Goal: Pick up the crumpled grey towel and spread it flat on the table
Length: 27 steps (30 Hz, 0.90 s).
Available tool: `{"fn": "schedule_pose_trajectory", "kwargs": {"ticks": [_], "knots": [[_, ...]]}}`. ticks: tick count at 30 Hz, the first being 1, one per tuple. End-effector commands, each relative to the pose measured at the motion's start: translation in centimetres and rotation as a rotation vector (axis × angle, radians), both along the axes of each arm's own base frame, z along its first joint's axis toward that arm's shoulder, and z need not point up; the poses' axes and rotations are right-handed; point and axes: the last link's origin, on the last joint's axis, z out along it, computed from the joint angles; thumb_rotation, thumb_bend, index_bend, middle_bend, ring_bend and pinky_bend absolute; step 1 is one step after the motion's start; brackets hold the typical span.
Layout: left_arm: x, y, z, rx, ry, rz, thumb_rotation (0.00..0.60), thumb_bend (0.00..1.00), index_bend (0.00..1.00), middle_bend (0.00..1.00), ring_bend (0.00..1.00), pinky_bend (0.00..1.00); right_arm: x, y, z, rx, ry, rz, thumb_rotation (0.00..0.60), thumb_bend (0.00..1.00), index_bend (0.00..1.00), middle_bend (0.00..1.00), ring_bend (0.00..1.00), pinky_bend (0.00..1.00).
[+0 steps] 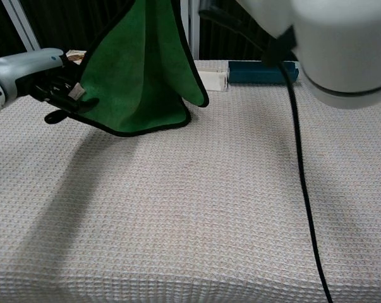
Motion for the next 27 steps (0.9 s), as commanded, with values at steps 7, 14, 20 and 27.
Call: {"fn": "schedule_pose_trajectory", "kwargs": {"ticks": [7,14,20,27], "knots": [[0.4,0.0,3.4,0.102,0.036,-0.100,0.600,0.46,0.76,0.48,0.39,0.33,-4.7,1.0,2.9,0.071,-0.165,-0.027,0.600,0.47,0.79,0.26,0.00,0.00],[0.7,3.7,6.2,0.254,0.077,-0.113,0.600,0.46,0.76,0.48,0.39,0.32,-6.0,-2.9,4.1,0.030,-0.253,-0.097,0.600,0.47,0.79,0.26,0.00,0.00],[1.0,7.7,8.5,0.418,0.088,-0.110,0.600,0.46,0.75,0.48,0.39,0.32,-6.6,-5.9,4.5,0.015,-0.364,-0.103,0.600,0.47,0.79,0.27,0.00,0.00],[0.7,8.0,10.7,0.527,0.053,-0.151,0.600,0.46,0.75,0.48,0.39,0.32,-7.7,-5.9,5.5,0.039,-0.421,-0.046,0.600,0.47,0.79,0.28,0.00,0.00]]}}
